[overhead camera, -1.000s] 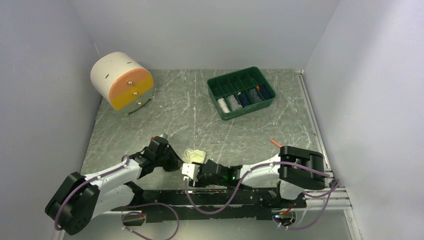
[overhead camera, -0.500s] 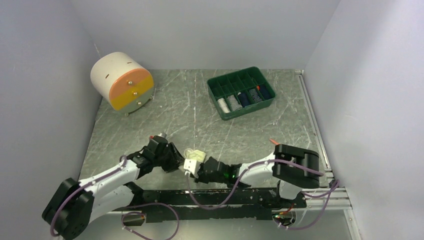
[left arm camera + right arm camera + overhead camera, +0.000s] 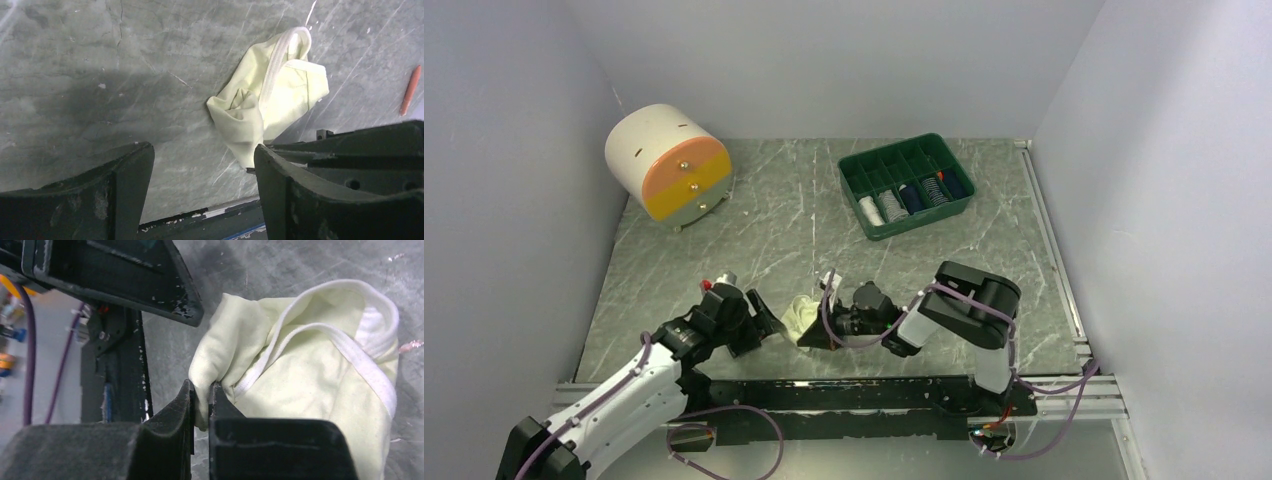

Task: Roll the underwear
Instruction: Roll the underwear to the center of the board.

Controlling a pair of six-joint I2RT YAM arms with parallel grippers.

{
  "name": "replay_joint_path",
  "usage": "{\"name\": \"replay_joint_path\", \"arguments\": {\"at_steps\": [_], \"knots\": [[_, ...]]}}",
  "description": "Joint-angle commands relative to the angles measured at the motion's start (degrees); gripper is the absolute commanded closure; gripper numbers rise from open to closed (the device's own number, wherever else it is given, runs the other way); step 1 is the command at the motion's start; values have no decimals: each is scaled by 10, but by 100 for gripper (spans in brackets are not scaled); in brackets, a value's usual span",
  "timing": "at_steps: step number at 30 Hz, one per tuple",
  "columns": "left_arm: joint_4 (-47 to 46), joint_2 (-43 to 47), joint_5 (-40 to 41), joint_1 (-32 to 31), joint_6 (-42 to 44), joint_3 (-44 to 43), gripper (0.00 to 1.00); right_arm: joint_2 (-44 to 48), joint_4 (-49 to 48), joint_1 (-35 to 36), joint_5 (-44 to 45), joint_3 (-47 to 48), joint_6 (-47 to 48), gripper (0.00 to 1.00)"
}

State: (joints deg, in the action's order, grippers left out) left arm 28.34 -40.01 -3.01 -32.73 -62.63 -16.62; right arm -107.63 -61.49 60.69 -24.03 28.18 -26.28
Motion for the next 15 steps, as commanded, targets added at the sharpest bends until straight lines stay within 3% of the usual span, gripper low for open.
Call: {"name": "replay_joint_path", "arguments": {"at_steps": [1, 15], "knots": [[-2, 19, 2, 3, 3, 14, 22, -38, -47, -18, -62, -19, -131, 100], [-183, -107, -49, 0, 10, 40, 29, -119, -206, -52, -45, -65, -270, 99]]}}
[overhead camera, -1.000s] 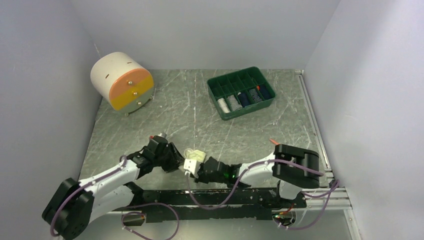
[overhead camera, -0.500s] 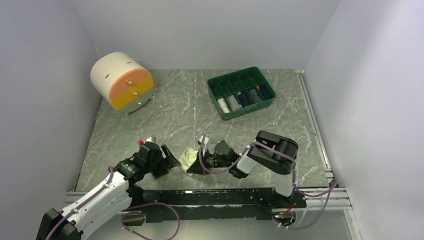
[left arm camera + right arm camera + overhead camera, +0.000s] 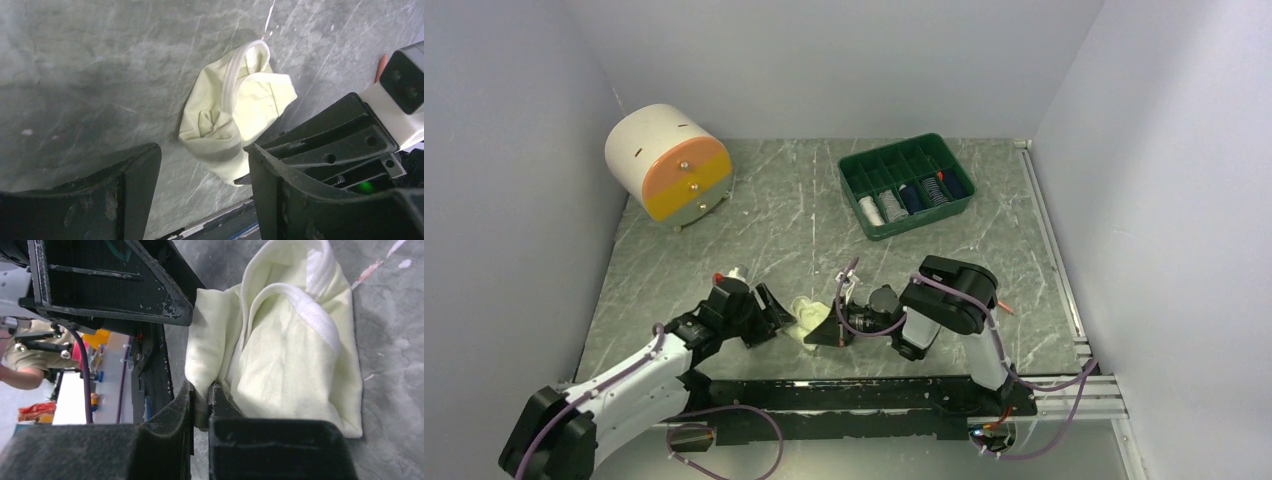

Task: Roll the underwear
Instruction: Roll the underwear to the center of the board.

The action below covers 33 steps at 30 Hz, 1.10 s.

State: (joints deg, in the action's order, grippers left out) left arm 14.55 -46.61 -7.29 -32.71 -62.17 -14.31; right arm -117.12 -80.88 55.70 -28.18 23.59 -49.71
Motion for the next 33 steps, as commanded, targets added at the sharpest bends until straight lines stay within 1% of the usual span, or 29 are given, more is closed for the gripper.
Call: {"name": "replay_joint_path", "arguments": {"at_steps": [1, 4, 6, 8, 9, 11, 13, 15, 16, 17, 20, 21, 23, 25, 28, 30, 33], "knots": [[-48, -54, -4, -1, 3, 17, 30, -23, -11, -2, -1, -20, -33, 98], [-69, -97, -5, -2, -1, 19, 36, -12, 20, -3, 1, -15, -14, 96], [-77, -131, -10, -4, 8, 12, 47, -4, 42, -3, -2, -14, -1, 94], [-57, -163, -2, -5, 15, -2, 61, 1, 39, -3, -2, -19, 3, 94], [-50, -173, 1, -7, 17, -5, 66, 4, 40, -4, -2, -20, 3, 92], [-53, -185, 0, -7, 17, -7, 74, 15, 56, -4, -5, -16, 10, 88], [-57, -186, -6, -9, 19, -8, 80, 39, 97, -4, -17, -6, 41, 84], [-47, -181, -4, -10, 20, -16, 82, 83, 141, 6, -16, 2, 100, 71], [-39, -177, -1, -10, 20, -20, 82, 113, 186, 13, 2, 8, 131, 64], [-30, -173, 1, -11, 21, -25, 82, 140, 239, 22, 22, 19, 167, 60], [-12, -166, 2, -11, 21, -34, 83, 203, 465, 50, 109, 77, 268, 54], [-8, -164, 2, -12, 21, -36, 83, 218, 521, 59, 150, 97, 294, 50], [-3, -164, 1, -12, 20, -41, 84, 245, 597, 84, 234, 126, 338, 46], [8, -164, 5, -13, 19, -46, 85, 266, 634, 125, 337, 142, 382, 45], [19, -168, 9, -14, 18, -52, 85, 293, 635, 179, 467, 147, 434, 44], [19, -171, 6, -14, 17, -55, 84, 291, 644, 199, 501, 160, 461, 44], [17, -176, 3, -14, 16, -56, 84, 280, 648, 225, 518, 182, 492, 46]]}}
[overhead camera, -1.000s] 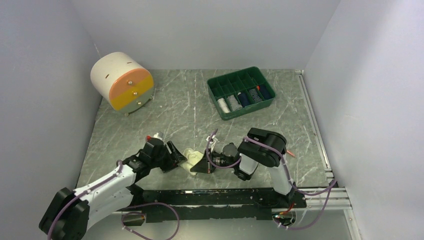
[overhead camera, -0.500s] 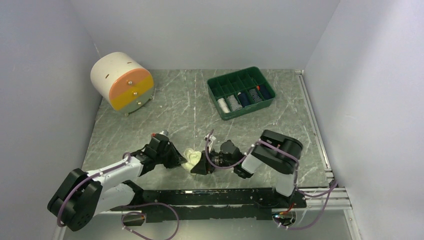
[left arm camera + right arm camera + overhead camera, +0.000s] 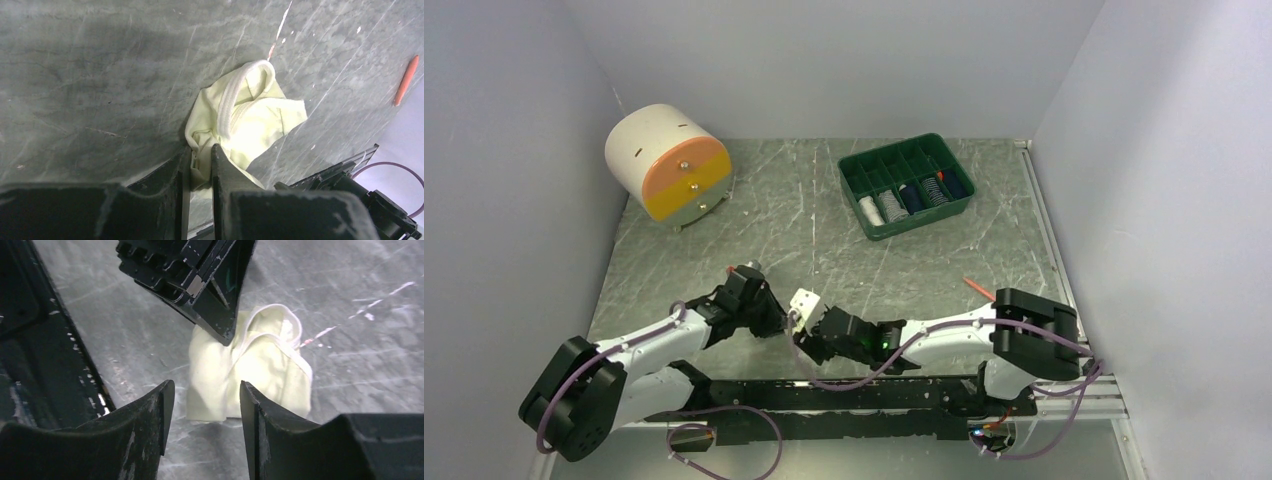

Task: Roll the underwear
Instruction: Roll the underwear to the center of the board.

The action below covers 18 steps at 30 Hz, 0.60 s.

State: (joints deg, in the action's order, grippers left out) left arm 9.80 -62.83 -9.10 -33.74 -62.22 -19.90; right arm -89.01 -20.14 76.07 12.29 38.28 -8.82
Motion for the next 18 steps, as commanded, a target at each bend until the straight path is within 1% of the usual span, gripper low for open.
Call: {"name": "replay_joint_path", "arguments": {"at_steps": [1, 4, 6, 12, 13, 16, 17, 18], "knots": [[65, -15, 21, -4, 16, 0, 84, -6, 34, 30, 119, 39, 84, 48], [68, -16, 26, -5, 14, -2, 84, -24, 3, 53, 121, 44, 84, 53], [72, -15, 31, -4, 14, -4, 84, -44, 0, 58, 118, 54, 100, 53], [78, -15, 34, -5, 14, -8, 84, -96, 7, 72, 130, 79, 106, 54], [77, -14, 34, -5, 14, -7, 84, -103, 8, 72, 138, 79, 105, 56], [78, -14, 34, -5, 15, -7, 83, -121, 16, 74, 174, 78, 109, 78], [80, -14, 34, -5, 16, -7, 83, -123, 18, 76, 183, 75, 110, 81], [82, -13, 35, -5, 16, -8, 83, -126, 21, 74, 184, 72, 111, 82]]}}
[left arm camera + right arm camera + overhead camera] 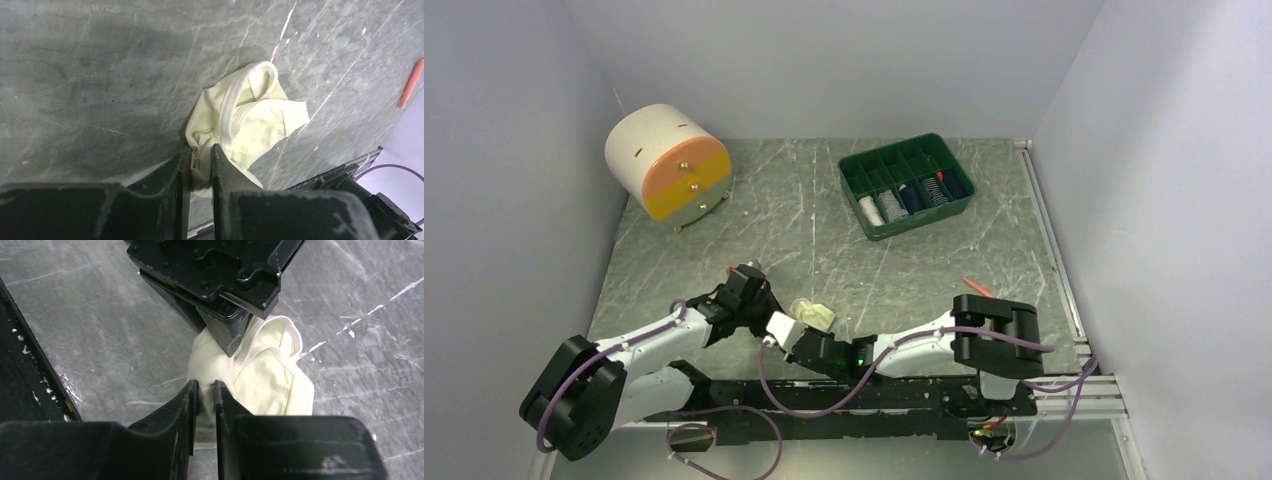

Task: Roll the underwear
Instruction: Roll the underwear to the center of the board.

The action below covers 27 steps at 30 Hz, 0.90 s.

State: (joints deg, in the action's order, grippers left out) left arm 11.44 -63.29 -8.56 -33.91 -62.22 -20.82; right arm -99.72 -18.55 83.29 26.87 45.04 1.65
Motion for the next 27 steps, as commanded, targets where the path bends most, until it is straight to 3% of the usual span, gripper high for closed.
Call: {"name": "replay_joint_path", "arguments": {"at_steps": [1, 10, 15, 17, 20, 27], "knots": [[67, -7, 29, -3, 16, 1, 82, -23, 9, 3, 38, 4, 6, 82], [76, 7, 32, -3, 8, 5, 75, -21, -5, -18, -83, -30, -78, 94], [89, 32, 41, -2, 11, 3, 52, -4, -59, -68, -209, -67, -145, 100], [88, 59, 43, -2, 10, 6, 38, 5, -111, -107, -277, -102, -180, 100], [75, 87, 39, -2, 2, 21, 27, 12, -203, -157, -357, -143, -235, 100], [40, 93, 22, -2, -4, 33, 26, -14, -277, -222, -434, -177, -294, 100]]}}
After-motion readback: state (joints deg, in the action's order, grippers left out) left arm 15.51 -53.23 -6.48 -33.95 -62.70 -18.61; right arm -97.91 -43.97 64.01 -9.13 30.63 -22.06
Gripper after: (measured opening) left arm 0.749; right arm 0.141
